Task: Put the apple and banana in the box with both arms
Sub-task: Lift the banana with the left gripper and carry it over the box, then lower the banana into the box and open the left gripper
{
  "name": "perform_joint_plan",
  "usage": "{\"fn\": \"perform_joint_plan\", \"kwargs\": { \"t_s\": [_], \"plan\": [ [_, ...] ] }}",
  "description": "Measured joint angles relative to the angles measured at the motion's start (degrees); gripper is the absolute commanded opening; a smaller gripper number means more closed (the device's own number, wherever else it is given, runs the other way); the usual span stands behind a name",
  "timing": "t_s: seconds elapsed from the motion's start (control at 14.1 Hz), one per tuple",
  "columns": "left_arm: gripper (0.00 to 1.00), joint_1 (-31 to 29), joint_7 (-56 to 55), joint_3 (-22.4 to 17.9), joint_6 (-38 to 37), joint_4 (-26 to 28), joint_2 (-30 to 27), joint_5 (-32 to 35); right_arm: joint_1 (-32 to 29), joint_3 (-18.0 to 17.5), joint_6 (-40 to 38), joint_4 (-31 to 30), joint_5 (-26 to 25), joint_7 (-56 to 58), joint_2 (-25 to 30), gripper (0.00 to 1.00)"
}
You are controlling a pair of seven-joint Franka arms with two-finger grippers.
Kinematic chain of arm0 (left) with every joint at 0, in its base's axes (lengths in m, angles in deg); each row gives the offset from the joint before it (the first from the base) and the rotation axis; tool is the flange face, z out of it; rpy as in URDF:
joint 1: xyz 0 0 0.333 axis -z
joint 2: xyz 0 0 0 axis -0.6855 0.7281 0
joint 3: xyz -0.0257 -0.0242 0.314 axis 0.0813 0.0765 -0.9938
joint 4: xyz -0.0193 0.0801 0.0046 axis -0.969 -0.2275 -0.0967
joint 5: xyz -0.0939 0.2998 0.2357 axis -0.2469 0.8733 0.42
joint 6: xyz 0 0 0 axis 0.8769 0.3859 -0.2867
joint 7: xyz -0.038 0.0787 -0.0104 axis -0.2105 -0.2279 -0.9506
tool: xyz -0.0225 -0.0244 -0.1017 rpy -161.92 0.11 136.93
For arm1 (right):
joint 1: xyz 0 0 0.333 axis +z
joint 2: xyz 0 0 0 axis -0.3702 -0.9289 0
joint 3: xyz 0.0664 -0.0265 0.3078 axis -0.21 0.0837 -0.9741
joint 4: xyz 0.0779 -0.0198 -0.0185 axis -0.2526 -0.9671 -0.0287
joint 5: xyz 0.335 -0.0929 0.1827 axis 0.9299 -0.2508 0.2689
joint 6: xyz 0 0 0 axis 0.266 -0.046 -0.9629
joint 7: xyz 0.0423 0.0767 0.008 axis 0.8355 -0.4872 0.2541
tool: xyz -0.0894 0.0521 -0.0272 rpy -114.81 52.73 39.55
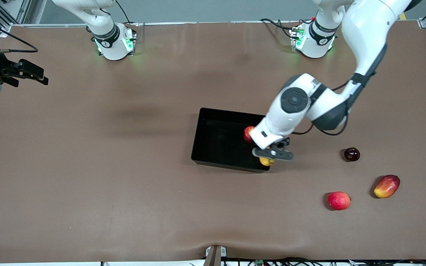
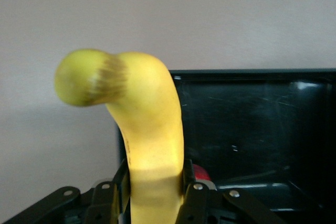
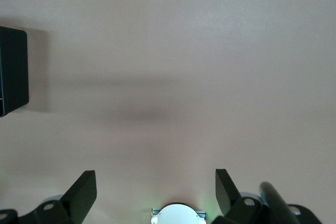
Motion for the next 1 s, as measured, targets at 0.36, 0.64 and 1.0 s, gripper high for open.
{"fn": "perform_joint_plan", "kwargs": {
  "t_s": [0.36, 0.64, 1.0],
  "plan": [
    [0.0, 8.67, -3.06, -2.91, 0.0, -5.21, 3.71, 0.0, -0.01, 0.06, -0.05, 0.0, 0.0, 0.0, 0.0, 1.0],
    [0.0, 20.82, -5.7, -13.44, 0.04, -10.24, 7.37, 0.0, -0.01, 0.09, -0.08, -0.01, 0.0, 0.0, 0.0, 1.0],
    [0.0, 27.68, -8.66, -17.1, 1.22, -15.24, 12.87, 0.0, -0.01, 0.09, -0.1, -0.01, 0.0, 0.0, 0.0, 1.0]
  ]
}}
